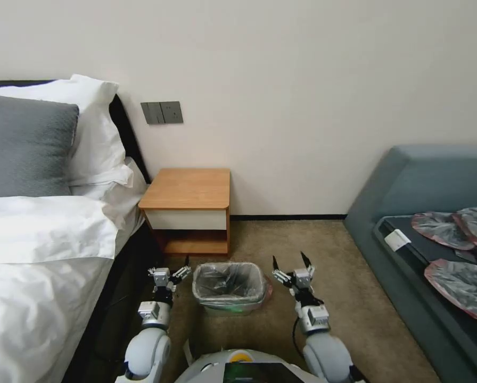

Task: Pick up the garbage bag from the table and place it over the trash can.

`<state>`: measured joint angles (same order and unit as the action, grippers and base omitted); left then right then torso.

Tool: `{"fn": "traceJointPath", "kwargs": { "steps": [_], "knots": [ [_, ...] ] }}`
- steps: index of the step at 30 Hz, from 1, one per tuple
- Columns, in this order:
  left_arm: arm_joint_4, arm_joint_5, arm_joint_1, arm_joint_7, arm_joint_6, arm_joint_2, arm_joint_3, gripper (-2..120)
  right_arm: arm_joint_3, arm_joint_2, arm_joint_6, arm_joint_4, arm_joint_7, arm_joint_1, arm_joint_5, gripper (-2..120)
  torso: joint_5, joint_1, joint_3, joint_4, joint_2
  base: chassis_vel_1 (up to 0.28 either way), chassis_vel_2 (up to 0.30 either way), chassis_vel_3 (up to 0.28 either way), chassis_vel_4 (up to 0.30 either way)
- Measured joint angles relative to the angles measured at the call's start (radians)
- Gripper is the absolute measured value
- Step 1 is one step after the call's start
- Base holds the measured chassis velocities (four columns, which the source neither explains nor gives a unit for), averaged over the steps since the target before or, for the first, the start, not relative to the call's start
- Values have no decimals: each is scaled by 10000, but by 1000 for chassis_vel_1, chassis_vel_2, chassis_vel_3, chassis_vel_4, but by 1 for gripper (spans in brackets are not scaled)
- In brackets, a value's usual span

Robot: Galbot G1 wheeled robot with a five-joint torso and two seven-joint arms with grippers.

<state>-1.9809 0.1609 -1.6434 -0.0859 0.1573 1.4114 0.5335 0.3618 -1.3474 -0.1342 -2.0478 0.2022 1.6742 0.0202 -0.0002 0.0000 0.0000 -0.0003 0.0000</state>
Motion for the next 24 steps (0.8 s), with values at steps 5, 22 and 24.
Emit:
{"fn": "traceJointPath", "kwargs": {
  "steps": [5, 22, 24],
  "knots": [
    [239, 30, -77, -203, 388, -23, -42, 100, 312, -424, -521, 252, 39, 140, 227, 100, 1, 0, 0, 2, 0, 0, 0, 0, 0],
    [250, 51, -80, -269, 373, -21, -71, 100, 511, -408, -553, 182, -170, 81, 321, 100, 2, 0, 0, 1, 0, 0, 0, 0, 0],
    [249, 52, -80, -271, 367, -20, -72, 100, 510, -406, -552, 180, -174, 80, 321, 100, 2, 0, 1, 2, 0, 0, 0, 0, 0]
  ]
}}
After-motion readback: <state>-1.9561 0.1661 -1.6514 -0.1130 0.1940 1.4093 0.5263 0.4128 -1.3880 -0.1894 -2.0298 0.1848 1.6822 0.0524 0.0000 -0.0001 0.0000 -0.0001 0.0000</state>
